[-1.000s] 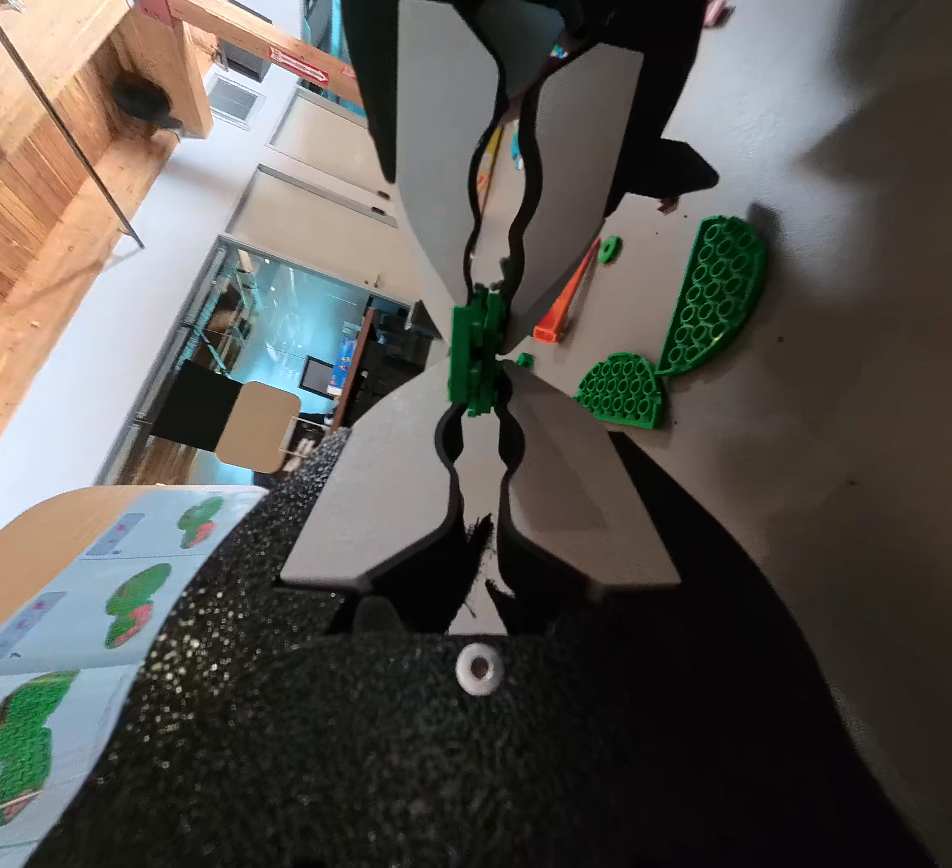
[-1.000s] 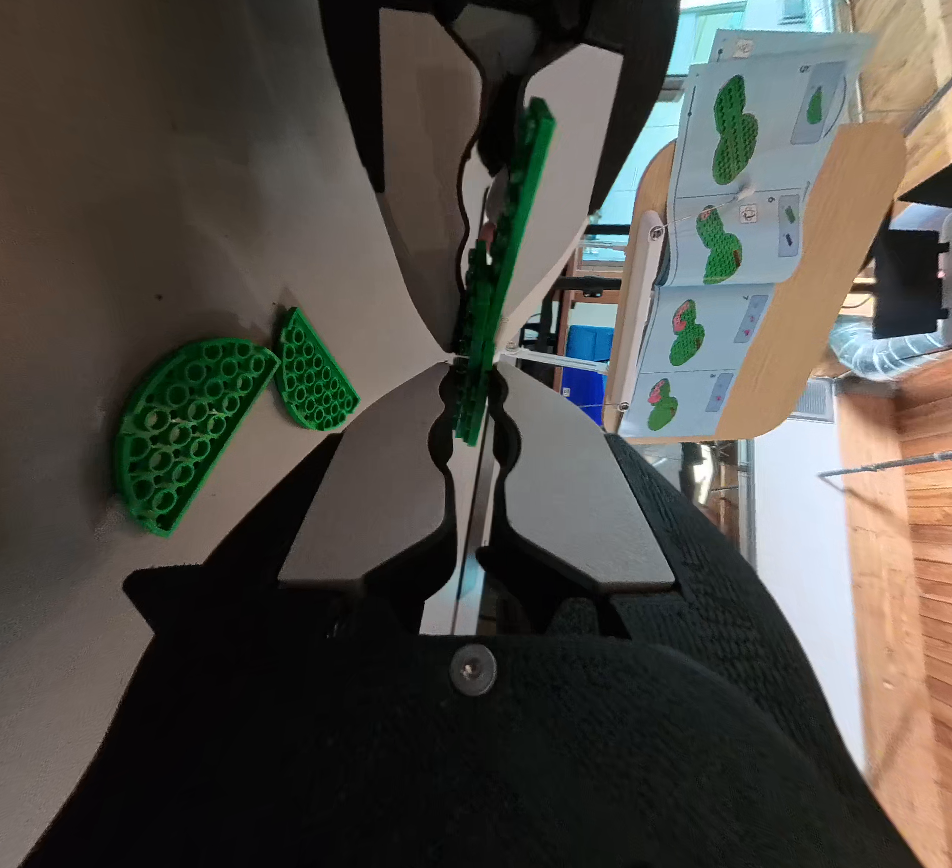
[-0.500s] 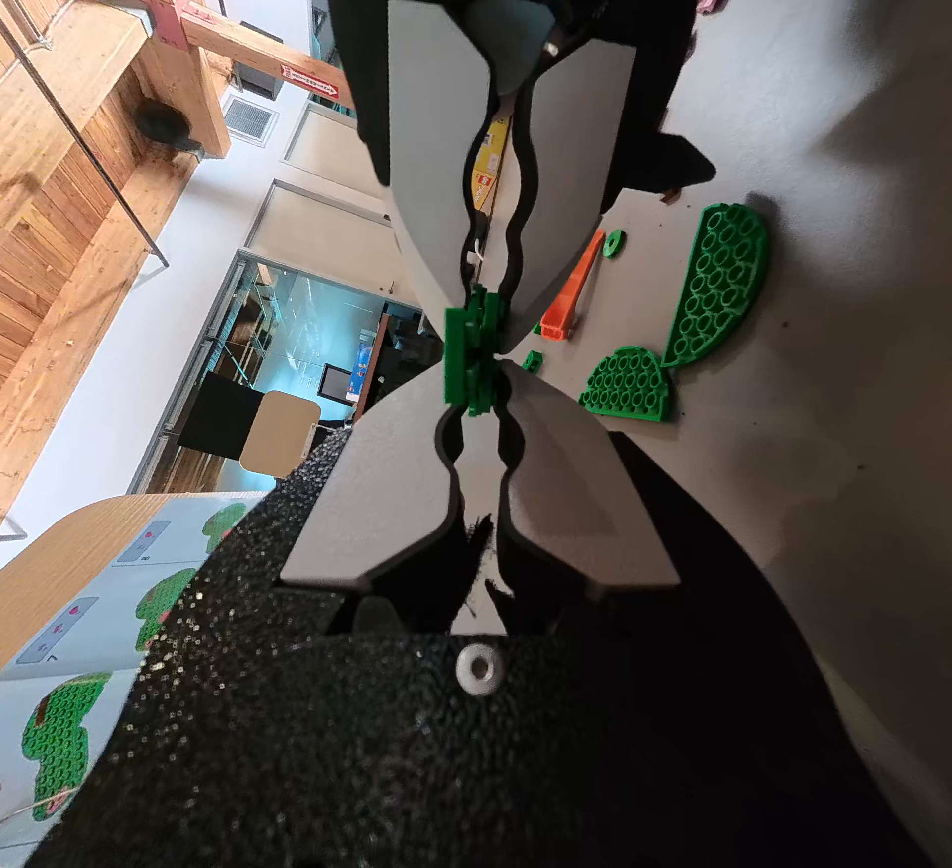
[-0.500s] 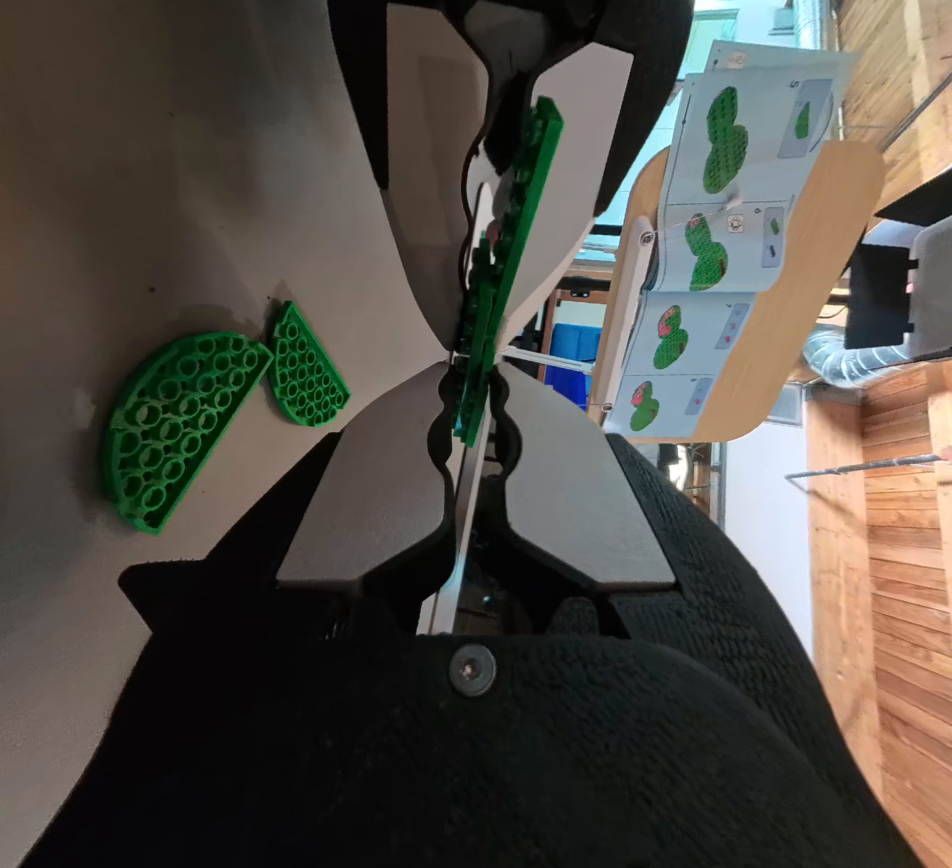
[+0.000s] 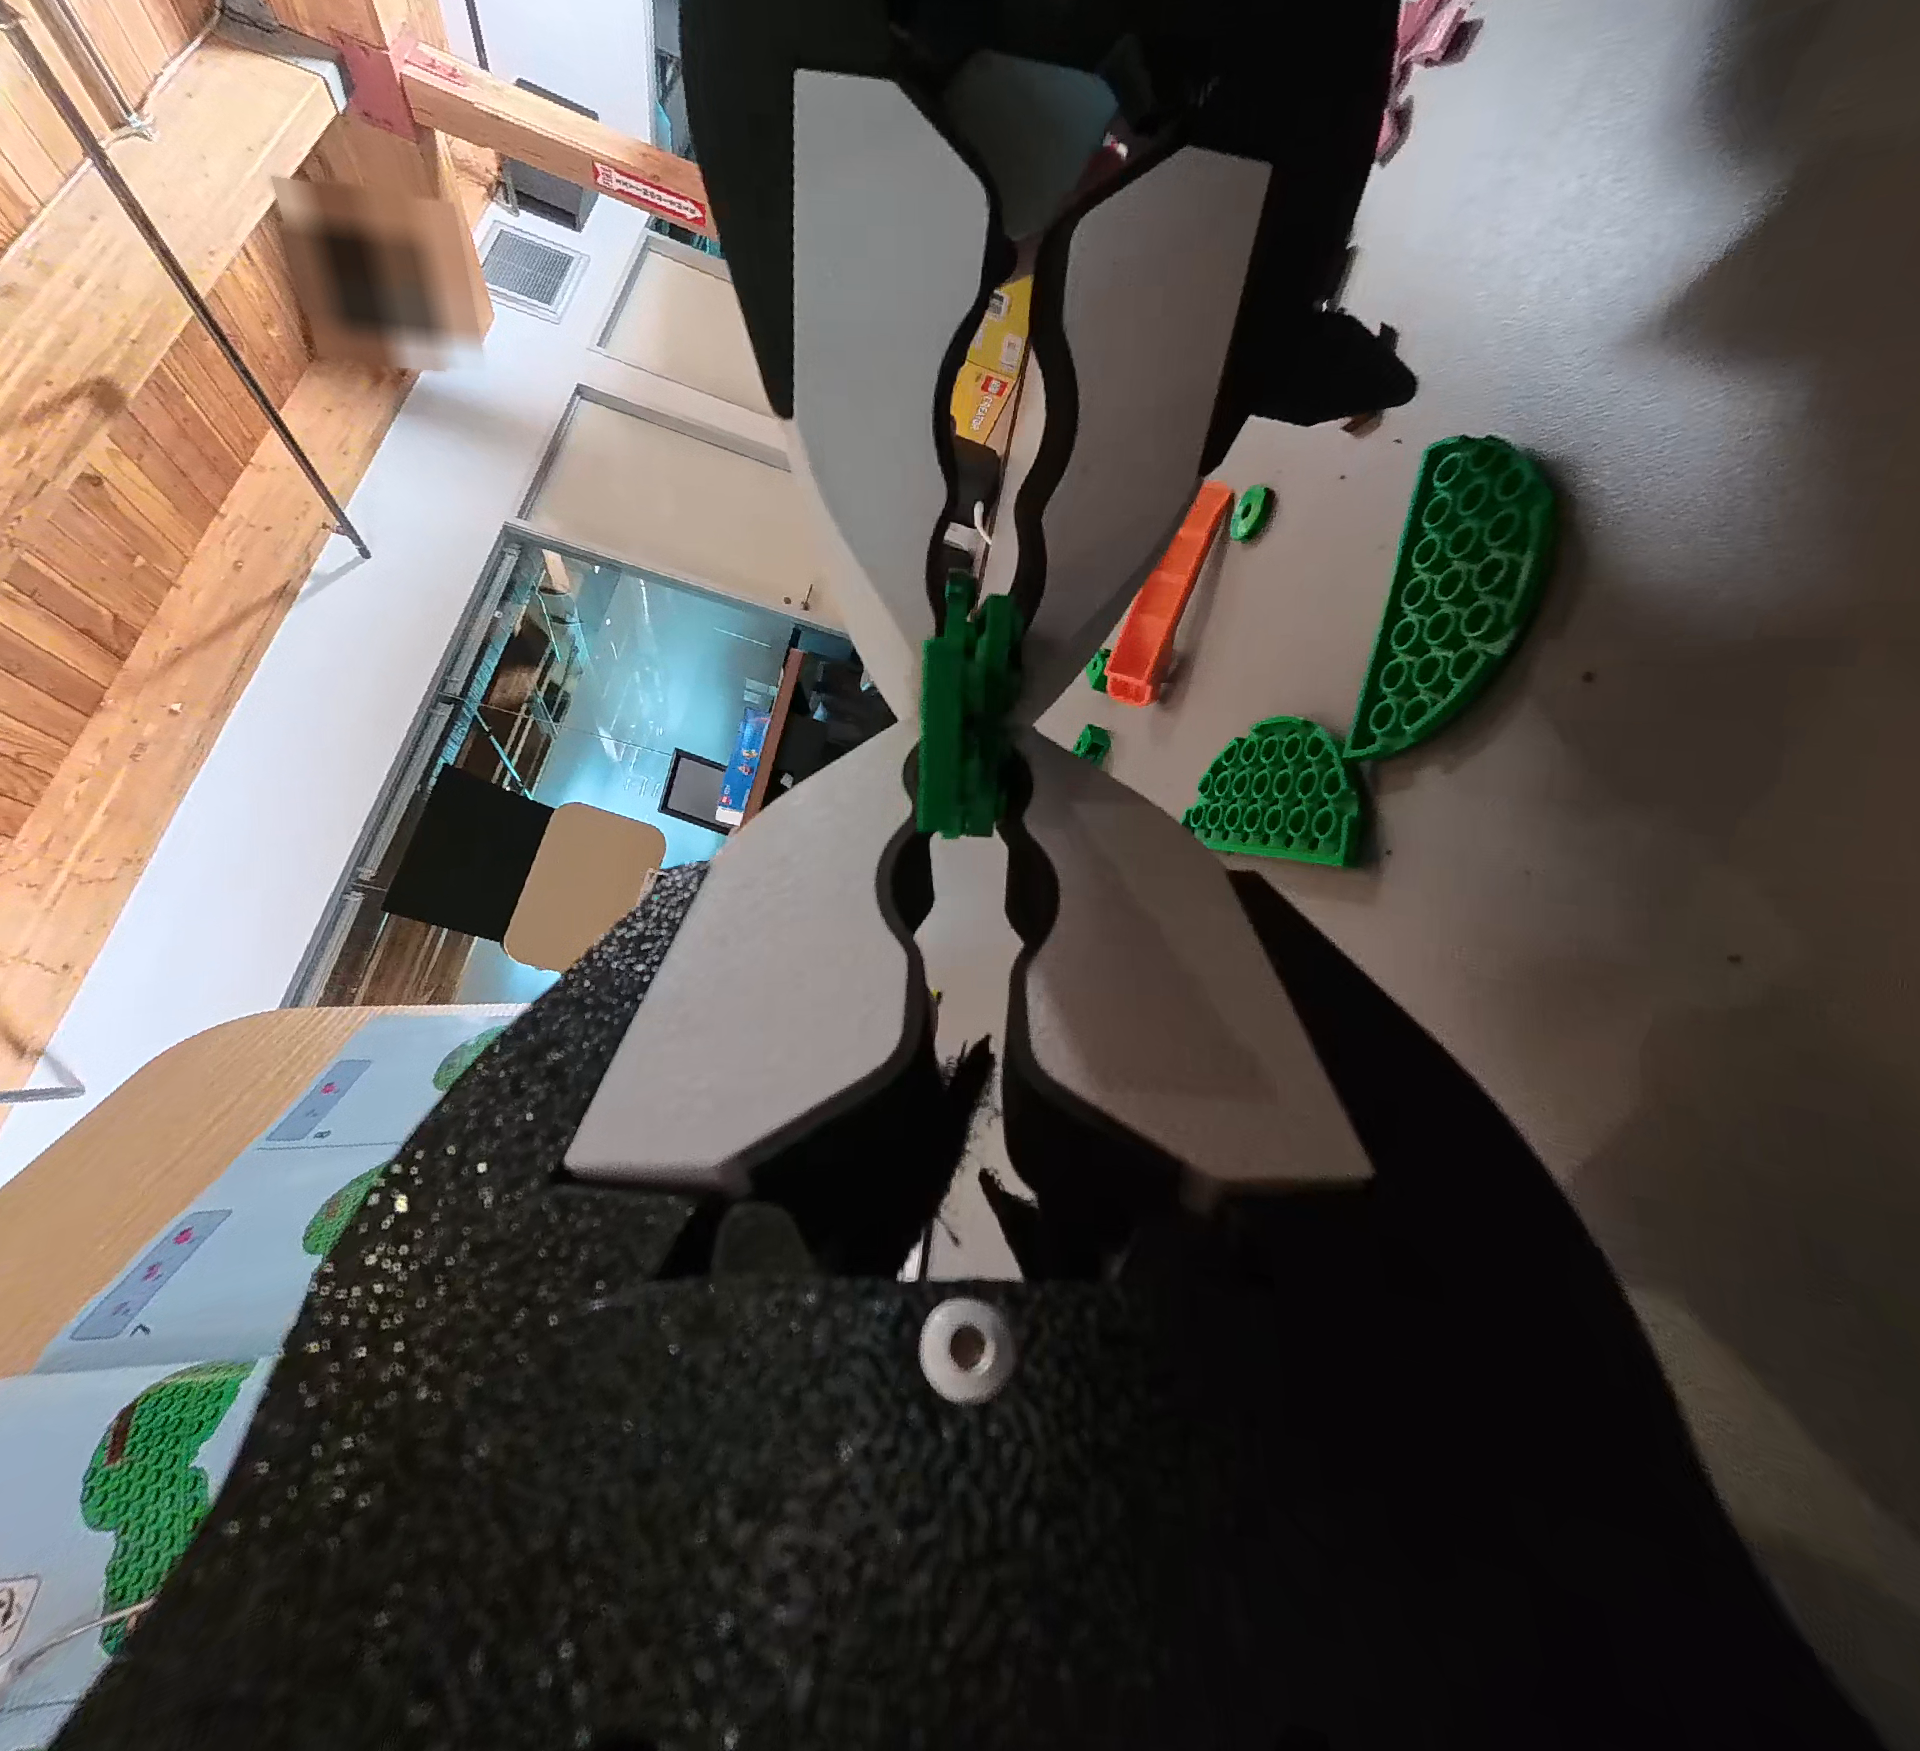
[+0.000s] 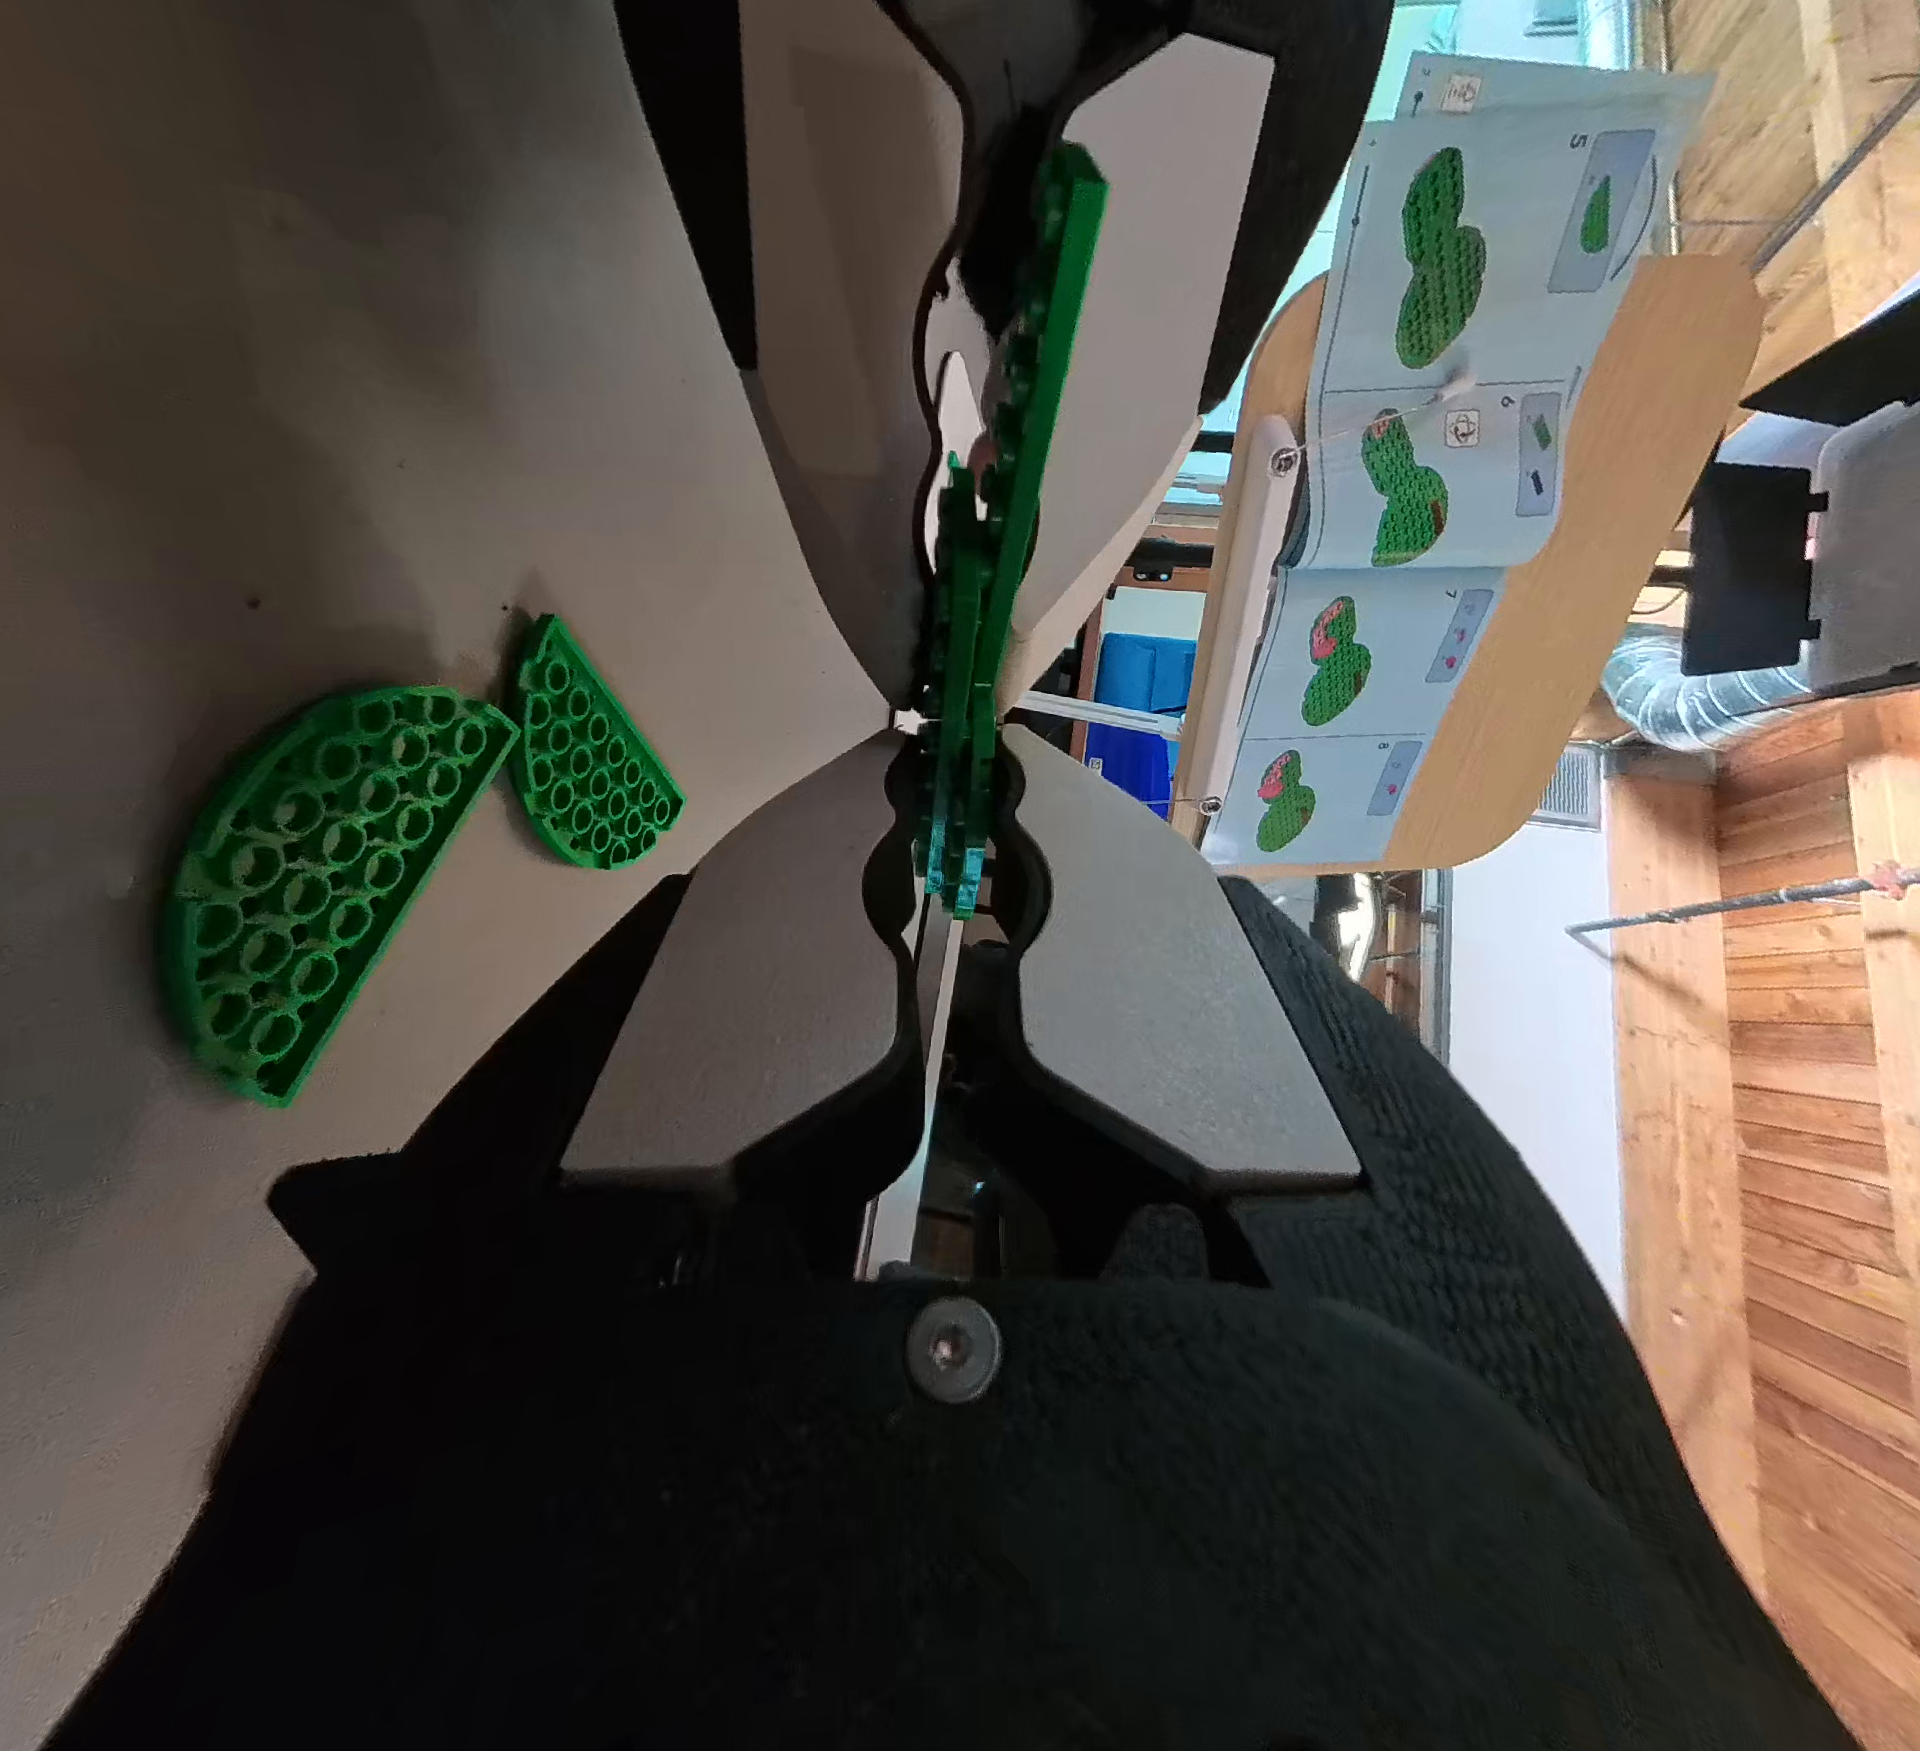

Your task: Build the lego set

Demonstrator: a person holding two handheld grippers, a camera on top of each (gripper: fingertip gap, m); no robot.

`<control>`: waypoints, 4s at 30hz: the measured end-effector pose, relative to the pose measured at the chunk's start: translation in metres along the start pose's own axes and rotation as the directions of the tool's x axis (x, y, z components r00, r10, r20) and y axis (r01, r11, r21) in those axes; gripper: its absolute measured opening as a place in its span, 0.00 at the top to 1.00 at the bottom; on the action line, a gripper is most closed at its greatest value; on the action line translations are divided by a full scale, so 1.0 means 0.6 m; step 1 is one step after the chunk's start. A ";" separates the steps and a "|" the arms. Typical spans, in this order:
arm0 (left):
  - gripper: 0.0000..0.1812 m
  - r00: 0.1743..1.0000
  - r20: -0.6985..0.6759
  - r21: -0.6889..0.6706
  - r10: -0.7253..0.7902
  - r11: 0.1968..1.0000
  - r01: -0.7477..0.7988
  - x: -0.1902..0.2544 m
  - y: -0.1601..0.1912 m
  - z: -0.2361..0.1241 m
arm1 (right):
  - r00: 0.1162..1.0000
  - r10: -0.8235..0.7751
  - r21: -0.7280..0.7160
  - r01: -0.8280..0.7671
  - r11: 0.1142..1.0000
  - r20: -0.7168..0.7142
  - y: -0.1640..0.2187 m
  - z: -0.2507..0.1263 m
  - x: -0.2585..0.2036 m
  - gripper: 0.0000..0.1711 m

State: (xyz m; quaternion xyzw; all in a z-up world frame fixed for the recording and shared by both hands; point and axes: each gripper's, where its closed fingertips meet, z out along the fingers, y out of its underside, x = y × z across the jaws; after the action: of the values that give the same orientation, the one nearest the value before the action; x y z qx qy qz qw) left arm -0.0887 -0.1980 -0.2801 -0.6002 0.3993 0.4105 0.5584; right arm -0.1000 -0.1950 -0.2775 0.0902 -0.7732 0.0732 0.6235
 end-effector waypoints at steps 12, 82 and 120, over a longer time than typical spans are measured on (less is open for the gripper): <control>0.95 1.000 0.009 0.017 -0.009 1.000 0.009 -0.003 -0.004 0.001 | 1.000 0.019 0.004 -0.019 1.000 0.007 -0.002 -0.002 0.002 0.94; 0.95 0.996 0.004 0.029 -0.089 0.996 0.089 -0.011 -0.006 0.000 | 0.992 -0.045 0.034 0.049 0.998 -0.122 -0.013 -0.004 0.015 0.91; 0.95 0.103 -0.604 0.117 -0.790 0.040 0.992 -0.064 -0.037 -0.034 | 0.144 0.864 0.253 -0.967 0.020 0.482 -0.027 -0.032 0.104 0.91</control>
State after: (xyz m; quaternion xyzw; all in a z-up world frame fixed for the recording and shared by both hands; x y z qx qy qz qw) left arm -0.0802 -0.2161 -0.2357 -0.6061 0.1076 -0.2933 0.7315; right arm -0.0912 -0.2097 -0.2122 -0.2630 -0.6460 0.6529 0.2953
